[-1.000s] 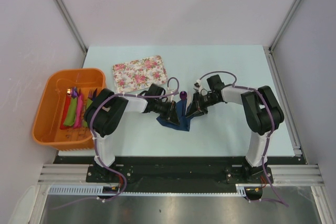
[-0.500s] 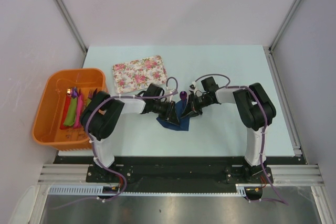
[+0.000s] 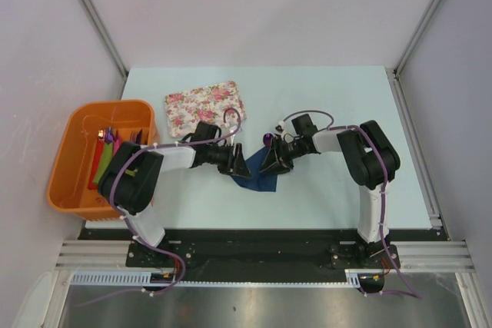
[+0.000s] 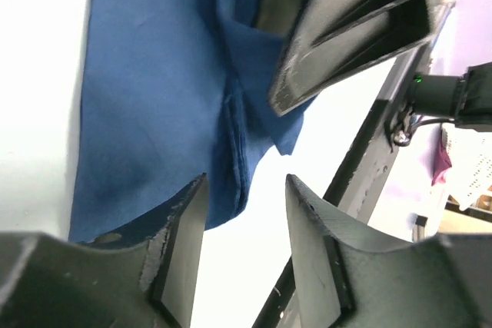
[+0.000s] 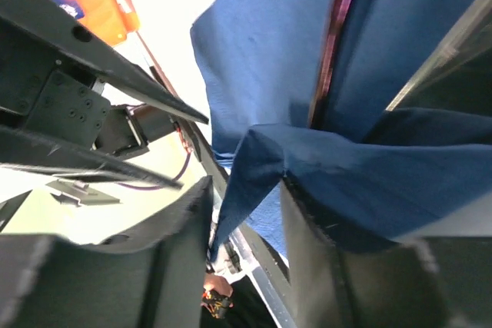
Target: Place the utensils on the paper napkin and roll it up
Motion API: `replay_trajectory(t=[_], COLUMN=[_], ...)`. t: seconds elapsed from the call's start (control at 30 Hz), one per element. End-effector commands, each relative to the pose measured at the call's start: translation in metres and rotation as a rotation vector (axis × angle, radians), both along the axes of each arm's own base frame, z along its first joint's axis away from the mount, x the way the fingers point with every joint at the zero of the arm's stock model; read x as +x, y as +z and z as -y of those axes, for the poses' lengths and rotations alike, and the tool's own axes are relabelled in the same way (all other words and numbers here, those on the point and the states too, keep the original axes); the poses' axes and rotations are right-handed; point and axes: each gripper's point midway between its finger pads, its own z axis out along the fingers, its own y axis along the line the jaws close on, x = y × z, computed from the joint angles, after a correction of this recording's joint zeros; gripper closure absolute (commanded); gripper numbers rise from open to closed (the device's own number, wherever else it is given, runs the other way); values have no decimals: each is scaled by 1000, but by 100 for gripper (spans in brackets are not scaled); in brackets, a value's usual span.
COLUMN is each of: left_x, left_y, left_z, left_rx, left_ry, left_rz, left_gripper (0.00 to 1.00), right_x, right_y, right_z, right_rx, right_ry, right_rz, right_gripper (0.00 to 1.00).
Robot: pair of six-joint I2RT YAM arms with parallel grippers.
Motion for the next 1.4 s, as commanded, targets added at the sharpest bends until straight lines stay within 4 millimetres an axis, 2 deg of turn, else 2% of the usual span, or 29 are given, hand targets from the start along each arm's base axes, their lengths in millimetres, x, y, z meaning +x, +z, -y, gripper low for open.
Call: replay_trajectory(t=[0.0, 0.07, 0.17, 0.2, 0.3, 0.43, 0.5, 0.6, 0.7, 0.9, 1.0, 1.17, 1.37], left_x=[8, 7, 7, 7, 6, 10, 13, 20, 25, 27, 29, 32, 36], left_y=[44, 50, 61, 64, 72, 75, 70, 69, 67, 32, 19, 0, -21], left_z=[11, 13, 16, 18, 21, 23, 24, 27, 30, 30, 29, 26, 16], left_rx=[-130, -156, -207, -222, -271, -302, -298, -318, -313, -185, -155, -91, 15], left_ry=[-17, -17, -12, -14, -2, 29, 58, 85, 102, 115, 126, 138, 154], left_rz=[135, 146, 155, 156, 154, 154, 133, 111, 106, 39, 7, -5, -16], left_gripper=[49, 49, 49, 50, 51, 57, 61, 72, 76, 81, 82, 86, 92], right_x=[9, 9, 9, 9, 10, 10, 10, 10, 10, 8, 9, 10, 18], right_y=[10, 12, 14, 14, 15, 16, 15, 13, 11, 4, 3, 4, 28], right_z=[-10, -11, -13, -13, -13, -14, -14, -14, -14, -12, -12, -12, -10], right_rx=[32, 40, 43, 44, 45, 55, 58, 55, 49, 25, 20, 20, 18], right_ry=[7, 8, 6, 6, -2, -13, -20, -22, -26, -26, -28, -30, -31], right_rz=[42, 45, 42, 39, 35, 26, 20, 11, 6, -1, 0, 2, 70], right_gripper=[49, 47, 39, 34, 33, 42, 51, 54, 57, 64, 69, 72, 71])
